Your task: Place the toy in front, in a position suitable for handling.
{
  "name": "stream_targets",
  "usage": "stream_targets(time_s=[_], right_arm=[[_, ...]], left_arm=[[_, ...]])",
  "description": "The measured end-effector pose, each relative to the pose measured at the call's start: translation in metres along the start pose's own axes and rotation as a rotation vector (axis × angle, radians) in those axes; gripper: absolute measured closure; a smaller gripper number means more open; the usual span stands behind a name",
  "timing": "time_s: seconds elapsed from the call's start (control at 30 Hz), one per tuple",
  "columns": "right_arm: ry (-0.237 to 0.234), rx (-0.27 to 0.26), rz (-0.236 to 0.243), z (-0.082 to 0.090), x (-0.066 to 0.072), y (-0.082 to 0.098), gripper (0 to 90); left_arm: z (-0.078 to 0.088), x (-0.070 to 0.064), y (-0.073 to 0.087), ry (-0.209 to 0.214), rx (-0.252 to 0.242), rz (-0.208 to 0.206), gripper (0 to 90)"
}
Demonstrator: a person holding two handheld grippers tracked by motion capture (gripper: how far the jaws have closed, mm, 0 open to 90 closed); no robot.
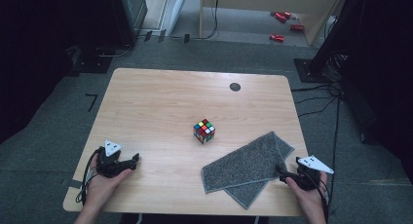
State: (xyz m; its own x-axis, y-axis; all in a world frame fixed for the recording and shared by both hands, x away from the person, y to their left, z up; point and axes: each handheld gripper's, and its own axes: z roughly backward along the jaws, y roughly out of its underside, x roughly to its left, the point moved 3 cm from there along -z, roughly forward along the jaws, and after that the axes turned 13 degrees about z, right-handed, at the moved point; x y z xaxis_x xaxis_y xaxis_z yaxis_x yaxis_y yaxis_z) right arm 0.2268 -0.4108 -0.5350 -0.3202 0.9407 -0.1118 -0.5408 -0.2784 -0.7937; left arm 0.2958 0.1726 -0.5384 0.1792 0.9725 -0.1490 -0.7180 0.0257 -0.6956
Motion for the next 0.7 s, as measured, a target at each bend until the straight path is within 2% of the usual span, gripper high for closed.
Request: stream_targets(time_s=[0.03,0.23,0.3,0.37,0.43,0.5,0.53,0.57,0.7], right_arm=[[-0.016,-0.011,-0.004,0.0,0.002,-0.003,14.5],[-0.034,-0.04,-0.003,0.002,0.009,-0.012,14.8],[-0.056,-0.043,0.038,0.001,0.02,-0.02,14.3],[-0.07,-0.045,0.048,-0.001,0.028,-0.025,14.2],[-0.077,-0.047,0.05,-0.003,0.032,-0.028,14.2],[-0.089,-0.048,0.062,-0.008,0.04,-0.035,14.1],[-0.089,-0.048,0.062,-0.008,0.04,-0.035,14.1],[-0.09,-0.047,0.066,-0.011,0.043,-0.038,14.1],[-0.103,-0.043,0.066,-0.018,0.051,-0.043,13.8]], left_arm=[[0.0,-0.001,0.0,-0.004,0.0,0.007,15.6],[-0.001,-0.004,0.0,-0.009,0.009,0.004,12.9],[-0.002,-0.007,-0.002,-0.013,0.026,0.029,12.2],[-0.002,-0.009,-0.003,0.002,0.03,0.043,12.3],[-0.003,-0.016,-0.007,0.047,0.038,0.056,12.2],[-0.004,-0.028,-0.01,0.063,0.025,0.031,12.2],[-0.004,-0.028,-0.01,0.063,0.025,0.031,12.2],[-0.005,-0.037,-0.013,0.085,0.016,0.009,12.1],[-0.007,-0.057,-0.019,0.135,0.011,-0.02,11.5]])
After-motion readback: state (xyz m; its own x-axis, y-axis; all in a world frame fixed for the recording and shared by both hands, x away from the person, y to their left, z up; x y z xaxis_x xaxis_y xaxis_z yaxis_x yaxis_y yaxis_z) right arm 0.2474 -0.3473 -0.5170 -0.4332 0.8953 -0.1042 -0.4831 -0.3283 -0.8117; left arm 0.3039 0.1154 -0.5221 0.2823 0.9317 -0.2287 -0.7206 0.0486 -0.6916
